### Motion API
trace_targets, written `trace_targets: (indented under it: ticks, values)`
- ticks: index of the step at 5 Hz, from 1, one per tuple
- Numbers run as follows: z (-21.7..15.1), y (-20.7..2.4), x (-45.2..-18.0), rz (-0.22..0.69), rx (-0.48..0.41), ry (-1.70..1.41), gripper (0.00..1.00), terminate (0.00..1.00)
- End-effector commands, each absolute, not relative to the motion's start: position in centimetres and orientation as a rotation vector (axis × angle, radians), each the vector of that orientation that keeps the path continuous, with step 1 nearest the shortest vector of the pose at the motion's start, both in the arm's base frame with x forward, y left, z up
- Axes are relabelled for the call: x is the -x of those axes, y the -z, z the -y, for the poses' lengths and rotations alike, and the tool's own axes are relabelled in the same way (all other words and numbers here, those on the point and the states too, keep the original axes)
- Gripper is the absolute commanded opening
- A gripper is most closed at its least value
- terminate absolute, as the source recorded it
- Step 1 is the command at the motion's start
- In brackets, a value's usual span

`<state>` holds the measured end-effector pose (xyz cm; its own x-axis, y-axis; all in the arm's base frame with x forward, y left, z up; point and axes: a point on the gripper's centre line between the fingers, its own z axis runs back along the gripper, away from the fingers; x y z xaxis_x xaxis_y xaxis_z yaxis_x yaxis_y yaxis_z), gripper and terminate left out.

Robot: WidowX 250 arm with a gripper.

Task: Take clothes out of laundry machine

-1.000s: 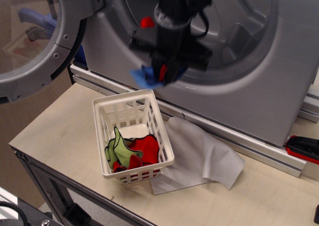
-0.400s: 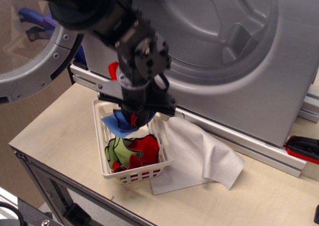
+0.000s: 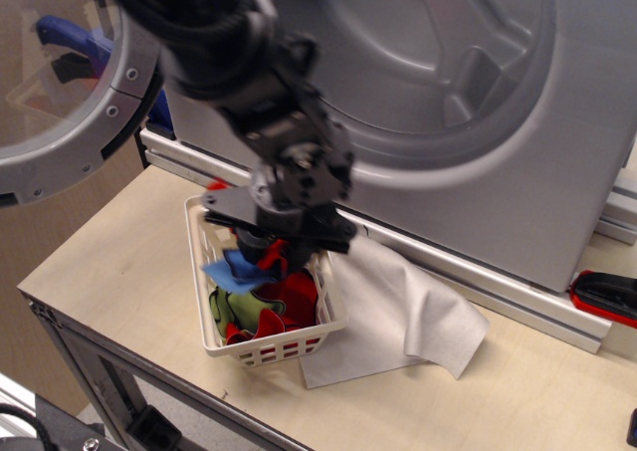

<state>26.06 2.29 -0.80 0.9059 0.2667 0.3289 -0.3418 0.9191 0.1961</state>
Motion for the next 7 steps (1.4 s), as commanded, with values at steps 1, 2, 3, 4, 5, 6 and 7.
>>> trace_targets:
  ticks: [1,2,3,4,5,6,7]
  values:
    - [-1.8,-1.4,-29.2,0.351,-0.26,-0.315,1.0,0.0]
    - [-1.7,-1.8,-29.1,0.347,-0.265,-0.31,1.0,0.0]
    - [-2.2,-3.6,-28.7,0.318,-0.262,-0.276,1.0,0.0]
    - [-2.7,-6.3,-29.5,0.324,-0.19,-0.223,1.0,0.0]
    - [-2.4,-8.5,-29.7,0.339,-0.165,-0.172,1.0,0.0]
    - [-2.4,-8.5,-29.7,0.339,-0.165,-0.172,1.0,0.0]
    - [-2.4,-8.5,-29.7,0.339,-0.165,-0.172,1.0,1.0]
